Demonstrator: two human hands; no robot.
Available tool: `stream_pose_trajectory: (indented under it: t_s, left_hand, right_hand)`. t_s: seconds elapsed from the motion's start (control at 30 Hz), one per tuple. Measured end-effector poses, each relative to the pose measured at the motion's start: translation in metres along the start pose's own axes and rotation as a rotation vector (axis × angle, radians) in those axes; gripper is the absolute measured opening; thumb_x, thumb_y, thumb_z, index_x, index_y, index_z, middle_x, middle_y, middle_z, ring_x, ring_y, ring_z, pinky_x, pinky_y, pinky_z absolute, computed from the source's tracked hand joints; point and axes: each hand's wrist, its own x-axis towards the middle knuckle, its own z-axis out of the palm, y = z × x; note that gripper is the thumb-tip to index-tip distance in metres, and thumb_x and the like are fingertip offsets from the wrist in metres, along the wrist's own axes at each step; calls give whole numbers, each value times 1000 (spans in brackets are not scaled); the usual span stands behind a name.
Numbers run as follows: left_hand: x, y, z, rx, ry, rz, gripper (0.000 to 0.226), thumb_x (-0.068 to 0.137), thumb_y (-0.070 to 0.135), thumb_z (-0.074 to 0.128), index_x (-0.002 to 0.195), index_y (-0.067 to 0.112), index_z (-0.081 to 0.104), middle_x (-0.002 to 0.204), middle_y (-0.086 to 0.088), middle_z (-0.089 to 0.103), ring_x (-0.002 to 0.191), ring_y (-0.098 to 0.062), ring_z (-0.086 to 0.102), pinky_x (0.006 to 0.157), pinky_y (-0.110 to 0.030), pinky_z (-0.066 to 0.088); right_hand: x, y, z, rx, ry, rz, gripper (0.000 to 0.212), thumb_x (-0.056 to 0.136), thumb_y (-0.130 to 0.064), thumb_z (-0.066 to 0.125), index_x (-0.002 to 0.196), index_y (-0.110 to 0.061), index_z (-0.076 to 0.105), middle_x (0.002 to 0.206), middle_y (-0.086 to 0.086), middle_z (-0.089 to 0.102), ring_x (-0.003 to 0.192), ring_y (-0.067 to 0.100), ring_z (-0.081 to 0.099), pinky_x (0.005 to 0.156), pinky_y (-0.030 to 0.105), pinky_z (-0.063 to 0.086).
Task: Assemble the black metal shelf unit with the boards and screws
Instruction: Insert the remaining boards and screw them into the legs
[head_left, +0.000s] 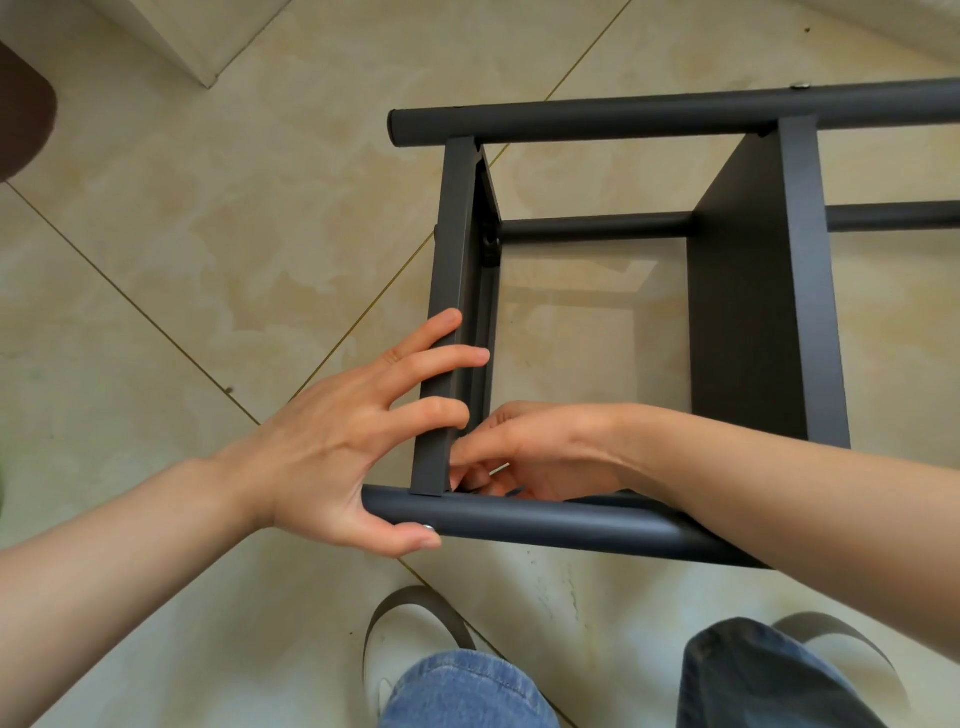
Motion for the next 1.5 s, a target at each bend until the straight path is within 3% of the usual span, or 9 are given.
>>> stream_pose_trajectory:
  t_s: [0.17, 0.4, 0.6, 0.8, 0.97, 1.23, 1.37, 1.5]
  left_hand:
    - [0, -1, 1, 7, -6, 5, 66, 74, 63, 68, 122, 22, 50, 160, -4, 29, 156, -30, 10, 90, -29, 47]
    - [0, 0, 0, 7, 8, 12, 66, 75, 64, 68, 122, 21, 51, 159, -5, 31, 155, -30, 11, 93, -46, 54]
    - [-2, -2, 1, 14, 2, 11, 66, 75, 64, 68, 122, 22, 50, 160, -5, 30, 155, -30, 10, 102, -39, 46]
    - [-1, -3, 2, 7, 3, 10, 66, 75, 64, 69, 122, 21, 51, 159, -6, 31, 155, -31, 11, 100, -44, 50]
    - [-1, -2, 1, 5, 1, 5, 66, 73, 64, 70, 121, 22, 52, 159, -7, 32, 155, -31, 11, 98, -45, 51]
    - [0, -2, 2, -1, -2, 1, 64, 73, 63, 70, 120, 23, 52, 159, -6, 32, 155, -30, 11, 101, -43, 48]
    - [-1, -2, 0, -2, -7, 3, 64, 73, 63, 70, 120, 23, 52, 159, -7, 32, 155, -31, 10, 99, -44, 51]
    - [0, -2, 1, 3, -10, 5, 65, 74, 64, 70, 120, 23, 52, 159, -7, 32, 155, -31, 11, 99, -44, 50]
  right_hand:
    - [-3, 1, -2, 62, -44, -42, 17, 93, -14, 62, 78, -13, 69, 78, 5, 58, 68, 17, 53, 73, 28, 43]
    - [-1, 1, 1, -53, 38, -40, 32, 94, -22, 63, 63, -16, 72, 56, 0, 55, 58, 12, 47, 64, 22, 42]
    - [-2, 1, -3, 89, -52, -75, 16, 90, -13, 64, 76, -14, 71, 75, 3, 59, 66, 15, 50, 71, 28, 41]
    - [0, 3, -2, 96, -59, -110, 34, 92, -7, 62, 60, -15, 72, 60, 0, 58, 60, 11, 51, 66, 23, 44]
    - [2, 5, 1, 56, 12, -115, 29, 93, -10, 63, 65, -10, 70, 63, 6, 57, 60, 14, 53, 67, 25, 45]
    - [-1, 3, -3, 81, -78, -121, 31, 93, -8, 62, 66, -19, 74, 70, -2, 65, 68, 14, 53, 69, 25, 47]
    - [-1, 3, -1, 67, -73, -114, 22, 93, -9, 63, 74, -12, 73, 73, 3, 62, 69, 16, 55, 70, 26, 48]
    - [0, 4, 0, 50, -59, -138, 31, 95, -8, 59, 66, -15, 71, 67, 1, 60, 64, 12, 56, 68, 24, 47]
